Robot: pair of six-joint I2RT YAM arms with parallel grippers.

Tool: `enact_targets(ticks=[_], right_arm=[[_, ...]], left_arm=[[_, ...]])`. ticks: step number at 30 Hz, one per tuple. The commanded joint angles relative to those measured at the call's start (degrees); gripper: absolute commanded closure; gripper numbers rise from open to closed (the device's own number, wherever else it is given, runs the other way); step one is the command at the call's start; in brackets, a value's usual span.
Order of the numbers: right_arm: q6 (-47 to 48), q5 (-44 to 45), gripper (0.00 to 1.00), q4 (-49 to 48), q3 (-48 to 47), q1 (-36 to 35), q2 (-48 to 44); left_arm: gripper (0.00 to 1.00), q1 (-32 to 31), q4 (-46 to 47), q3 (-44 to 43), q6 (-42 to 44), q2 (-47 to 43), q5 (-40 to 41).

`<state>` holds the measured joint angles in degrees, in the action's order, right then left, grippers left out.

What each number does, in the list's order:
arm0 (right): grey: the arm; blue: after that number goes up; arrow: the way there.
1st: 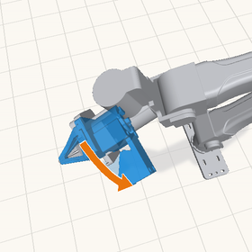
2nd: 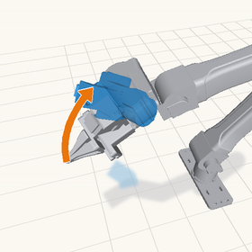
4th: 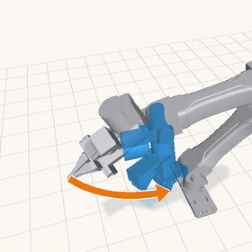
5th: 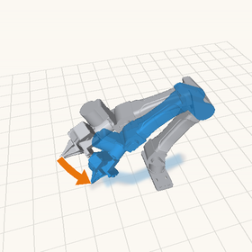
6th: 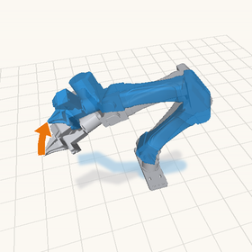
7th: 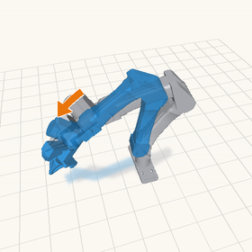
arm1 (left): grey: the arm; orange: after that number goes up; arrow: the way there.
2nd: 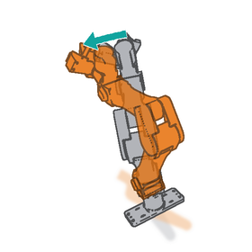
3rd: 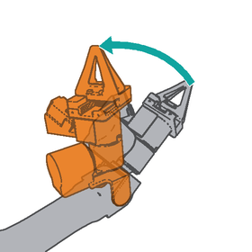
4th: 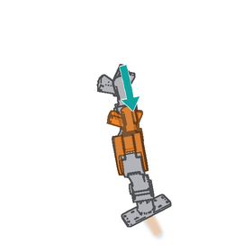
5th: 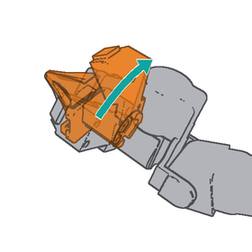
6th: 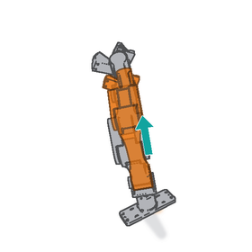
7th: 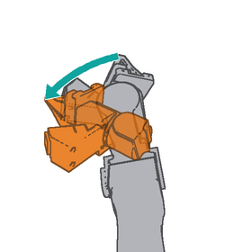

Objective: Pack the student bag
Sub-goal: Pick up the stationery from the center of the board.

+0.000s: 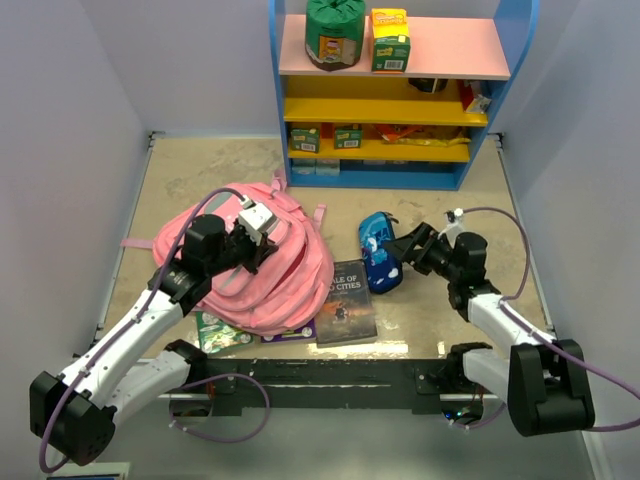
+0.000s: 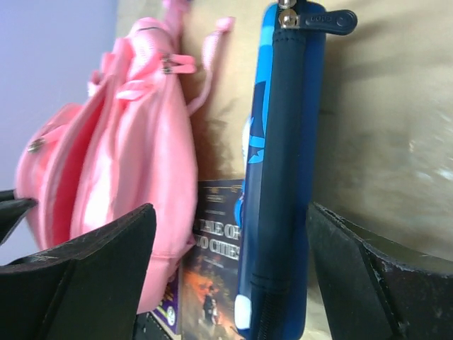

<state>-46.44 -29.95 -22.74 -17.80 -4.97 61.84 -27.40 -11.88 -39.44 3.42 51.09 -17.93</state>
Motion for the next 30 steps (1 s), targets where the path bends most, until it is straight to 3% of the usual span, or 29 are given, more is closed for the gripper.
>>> enact_targets(ticks=[1, 12, 16, 21, 26, 29, 30], right_arm=[[-0.1, -1.3, 0.11, -2.4, -3.1, -5.5, -0.2], [6.1, 6.0, 0.12, 1.0, -2.8, -9.3, 7.5], [6.4, 6.6, 0.18, 1.6, -4.5, -11.5, 7.4], [10.4, 17.1, 0.24, 9.0, -8.4, -15.3, 10.1], [11.2, 19.3, 0.35, 8.2, -7.6, -16.3, 13.1], [10.8, 20.5, 0.48, 8.2, -7.3, -16.7, 11.8], [10.8, 20.9, 0.58, 8.7, -7.5, -16.9, 10.9]], left_arm=[[1.00, -0.1, 8.7, -0.6, -1.5, -0.6, -2.8], [1.00, -0.1, 8.1, -0.6, -1.7, -1.2, -2.7], [1.00, -0.1, 8.9, -0.1, -2.1, -1.3, -2.7], [1.00, -0.1, 8.7, -0.2, -2.2, -1.4, -2.8], [1.00, 0.0, 8.5, -0.3, -2.1, -1.5, -2.7], [1.00, -0.1, 8.6, -0.5, -2.2, -1.4, -2.8], [1.00, 0.0, 8.5, -0.6, -2.3, -1.3, -2.8]])
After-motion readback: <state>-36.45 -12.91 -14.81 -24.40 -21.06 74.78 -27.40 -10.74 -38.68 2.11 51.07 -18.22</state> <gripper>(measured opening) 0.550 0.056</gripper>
